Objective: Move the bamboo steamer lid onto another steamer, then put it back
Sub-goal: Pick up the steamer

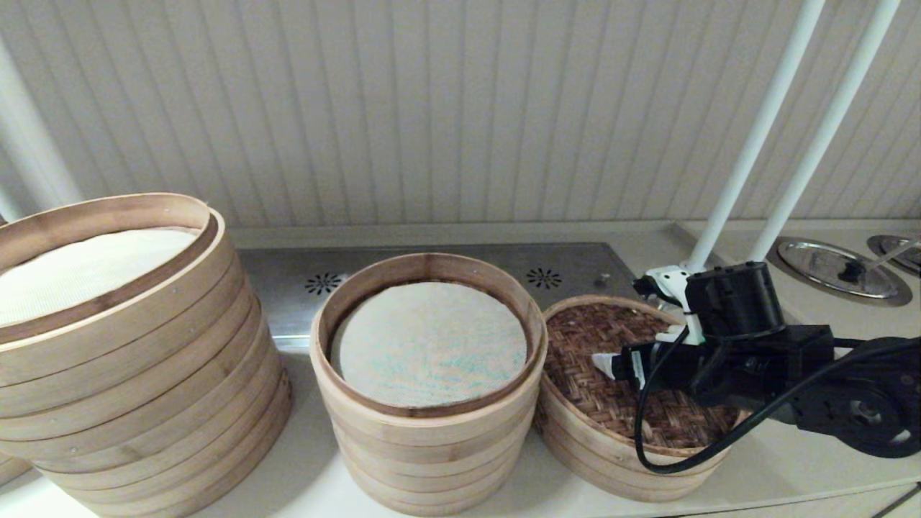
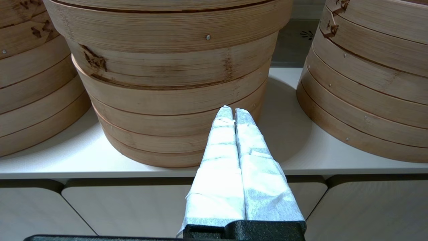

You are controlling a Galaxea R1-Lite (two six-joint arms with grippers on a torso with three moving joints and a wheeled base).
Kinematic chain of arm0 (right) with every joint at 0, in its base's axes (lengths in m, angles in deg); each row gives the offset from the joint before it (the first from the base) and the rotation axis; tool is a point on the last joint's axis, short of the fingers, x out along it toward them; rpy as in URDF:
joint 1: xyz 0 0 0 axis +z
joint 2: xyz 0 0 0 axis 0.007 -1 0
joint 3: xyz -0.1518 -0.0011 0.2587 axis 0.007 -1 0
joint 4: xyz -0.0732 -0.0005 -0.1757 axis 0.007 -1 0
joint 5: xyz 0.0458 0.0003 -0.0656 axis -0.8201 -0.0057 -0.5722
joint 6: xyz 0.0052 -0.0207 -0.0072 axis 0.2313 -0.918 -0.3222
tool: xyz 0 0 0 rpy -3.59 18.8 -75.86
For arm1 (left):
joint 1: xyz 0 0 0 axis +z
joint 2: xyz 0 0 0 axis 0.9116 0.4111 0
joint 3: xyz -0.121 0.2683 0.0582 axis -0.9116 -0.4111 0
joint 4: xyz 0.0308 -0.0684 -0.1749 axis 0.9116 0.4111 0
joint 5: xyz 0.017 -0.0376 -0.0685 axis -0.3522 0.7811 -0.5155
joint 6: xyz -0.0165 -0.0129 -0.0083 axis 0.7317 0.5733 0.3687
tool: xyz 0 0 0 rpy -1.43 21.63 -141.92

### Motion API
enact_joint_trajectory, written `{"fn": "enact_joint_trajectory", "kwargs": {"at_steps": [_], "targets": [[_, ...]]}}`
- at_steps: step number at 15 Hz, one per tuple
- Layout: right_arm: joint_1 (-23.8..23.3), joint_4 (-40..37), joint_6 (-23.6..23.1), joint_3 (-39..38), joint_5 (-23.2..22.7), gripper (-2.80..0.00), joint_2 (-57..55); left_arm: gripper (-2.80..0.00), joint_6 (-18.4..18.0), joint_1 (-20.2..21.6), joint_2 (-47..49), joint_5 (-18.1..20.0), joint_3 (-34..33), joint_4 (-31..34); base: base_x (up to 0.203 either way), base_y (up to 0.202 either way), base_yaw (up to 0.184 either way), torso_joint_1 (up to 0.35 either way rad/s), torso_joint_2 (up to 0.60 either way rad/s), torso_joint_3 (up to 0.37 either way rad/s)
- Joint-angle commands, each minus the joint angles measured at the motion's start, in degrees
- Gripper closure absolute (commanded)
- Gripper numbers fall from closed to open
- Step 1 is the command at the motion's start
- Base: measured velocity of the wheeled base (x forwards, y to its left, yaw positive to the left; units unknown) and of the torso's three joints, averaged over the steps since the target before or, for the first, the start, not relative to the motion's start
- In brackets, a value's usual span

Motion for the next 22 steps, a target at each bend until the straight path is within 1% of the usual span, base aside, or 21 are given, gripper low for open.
{"fn": "enact_joint_trajectory", "kwargs": {"at_steps": [1,2,3,4,17,22], "targets": [[-0.7,0.1,0.1,0.0,0.0,-2.80,-0.4,0.00,0.0,0.0,0.0,0.0,0.0,0.0,0.000,0.000,0.000,0.000,0.00,0.000],[-0.8,0.2,0.2,0.0,-0.1,-2.80,-0.3,0.00,0.0,0.0,0.0,0.0,0.0,0.0,0.000,0.000,0.000,0.000,0.00,0.000],[-0.9,0.3,1.0,0.2,0.0,-2.59,-0.6,0.00,0.0,0.0,0.0,0.0,0.0,0.0,0.000,0.000,0.000,0.000,0.00,0.000],[-1.0,0.3,1.5,0.2,-0.1,0.00,-0.6,0.00,0.0,0.0,0.0,0.0,0.0,0.0,0.000,0.000,0.000,0.000,0.00,0.000],[-1.0,1.9,1.8,-0.5,-0.3,0.00,-1.3,0.00,0.0,0.0,0.0,0.0,0.0,0.0,0.000,0.000,0.000,0.000,0.00,0.000],[-1.1,1.6,2.0,1.9,0.1,0.00,3.1,0.00,0.1,0.0,0.0,0.0,0.0,0.0,0.000,0.000,0.000,0.000,0.00,0.000]]}}
